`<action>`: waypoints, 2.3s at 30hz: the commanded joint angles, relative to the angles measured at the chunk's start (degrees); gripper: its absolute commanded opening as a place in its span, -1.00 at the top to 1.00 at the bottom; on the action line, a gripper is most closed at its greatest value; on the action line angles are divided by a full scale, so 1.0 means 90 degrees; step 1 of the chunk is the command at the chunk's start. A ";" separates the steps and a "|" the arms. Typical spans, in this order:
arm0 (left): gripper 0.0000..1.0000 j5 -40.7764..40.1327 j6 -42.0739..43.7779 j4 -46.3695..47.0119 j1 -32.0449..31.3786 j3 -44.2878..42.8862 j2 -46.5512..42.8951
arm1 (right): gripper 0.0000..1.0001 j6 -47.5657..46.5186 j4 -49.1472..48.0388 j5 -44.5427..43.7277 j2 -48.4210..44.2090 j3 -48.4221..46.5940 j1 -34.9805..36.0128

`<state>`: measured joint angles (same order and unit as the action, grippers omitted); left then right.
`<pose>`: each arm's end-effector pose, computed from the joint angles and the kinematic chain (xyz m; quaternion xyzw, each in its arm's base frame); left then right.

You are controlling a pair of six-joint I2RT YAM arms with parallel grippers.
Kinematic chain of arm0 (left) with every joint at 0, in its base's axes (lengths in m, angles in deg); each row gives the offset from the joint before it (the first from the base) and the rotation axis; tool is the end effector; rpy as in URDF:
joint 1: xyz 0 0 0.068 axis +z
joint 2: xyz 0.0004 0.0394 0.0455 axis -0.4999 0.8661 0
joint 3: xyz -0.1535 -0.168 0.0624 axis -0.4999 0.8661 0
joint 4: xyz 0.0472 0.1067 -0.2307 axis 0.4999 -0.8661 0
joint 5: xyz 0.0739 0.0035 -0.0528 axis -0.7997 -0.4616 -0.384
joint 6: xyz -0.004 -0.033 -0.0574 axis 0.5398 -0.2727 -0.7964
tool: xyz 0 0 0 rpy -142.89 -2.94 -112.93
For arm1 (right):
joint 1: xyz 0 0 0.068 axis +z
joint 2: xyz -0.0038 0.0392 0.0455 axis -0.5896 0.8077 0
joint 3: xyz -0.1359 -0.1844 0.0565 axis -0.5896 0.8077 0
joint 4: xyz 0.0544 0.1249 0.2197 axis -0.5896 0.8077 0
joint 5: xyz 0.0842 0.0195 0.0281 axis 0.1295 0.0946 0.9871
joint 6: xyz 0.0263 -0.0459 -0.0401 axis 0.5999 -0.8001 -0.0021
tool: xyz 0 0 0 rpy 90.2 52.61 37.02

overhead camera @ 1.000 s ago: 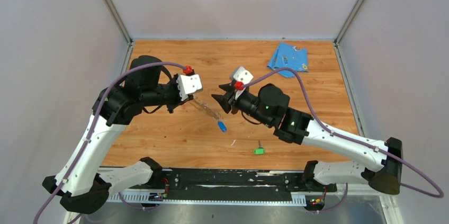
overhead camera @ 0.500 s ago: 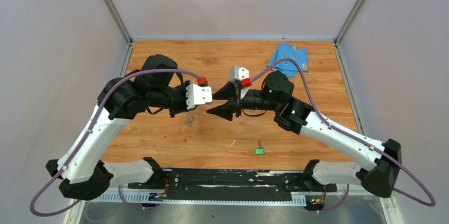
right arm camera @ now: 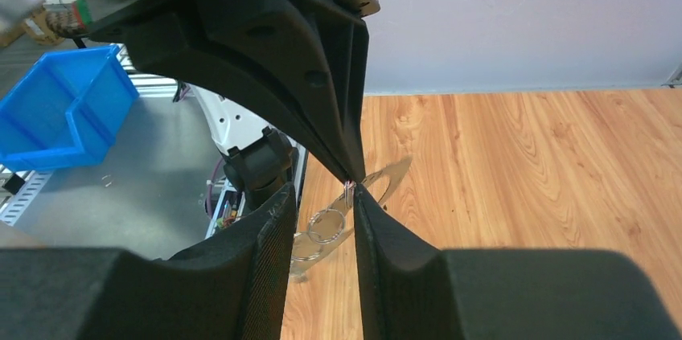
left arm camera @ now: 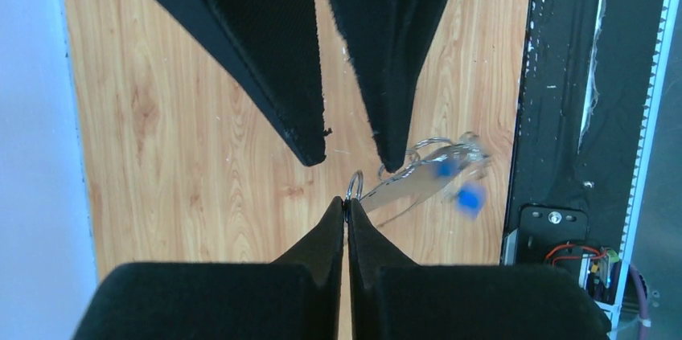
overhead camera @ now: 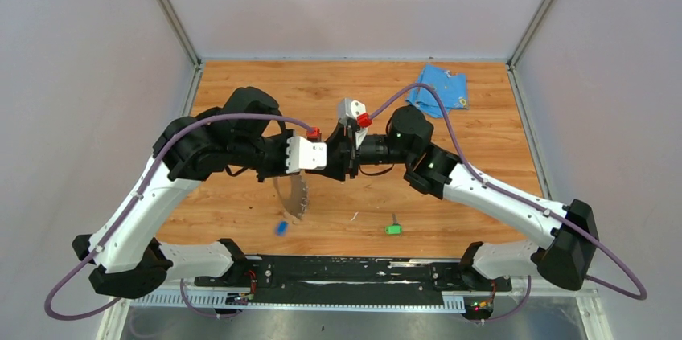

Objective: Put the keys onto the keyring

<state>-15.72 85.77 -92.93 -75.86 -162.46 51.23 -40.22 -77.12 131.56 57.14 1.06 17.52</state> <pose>0.1266 -0.1495 0.3987 0.6741 0.6413 -0.1328 0.3415 0.1546 0.2698 0.3625 -0.4937 0.4405 0.5581 0.5008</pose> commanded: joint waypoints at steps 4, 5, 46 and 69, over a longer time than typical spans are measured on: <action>1.00 -0.0256 0.0103 -0.0233 -0.0191 -0.0333 0.0079 | 0.36 -0.0087 0.0135 0.0246 0.0349 -0.0294 0.0022; 1.00 -0.0269 0.0114 -0.0253 -0.0196 -0.0351 0.0095 | 0.38 -0.0087 0.0101 0.0264 0.0385 -0.0283 0.0039; 0.15 0.0158 -0.0025 -0.0450 -0.0372 -0.0537 0.0160 | 1.00 0.0344 -0.1375 -0.1018 0.0018 0.0840 0.0337; -0.31 0.1719 -0.0489 0.0640 0.0555 0.0537 -0.0837 | 0.99 0.1442 -0.3554 -0.0725 -0.0422 0.1880 0.0338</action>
<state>-7.35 84.77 -92.98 -73.39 -160.07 47.34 -29.03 -102.41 124.15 55.78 16.47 20.36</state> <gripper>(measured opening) 0.621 0.007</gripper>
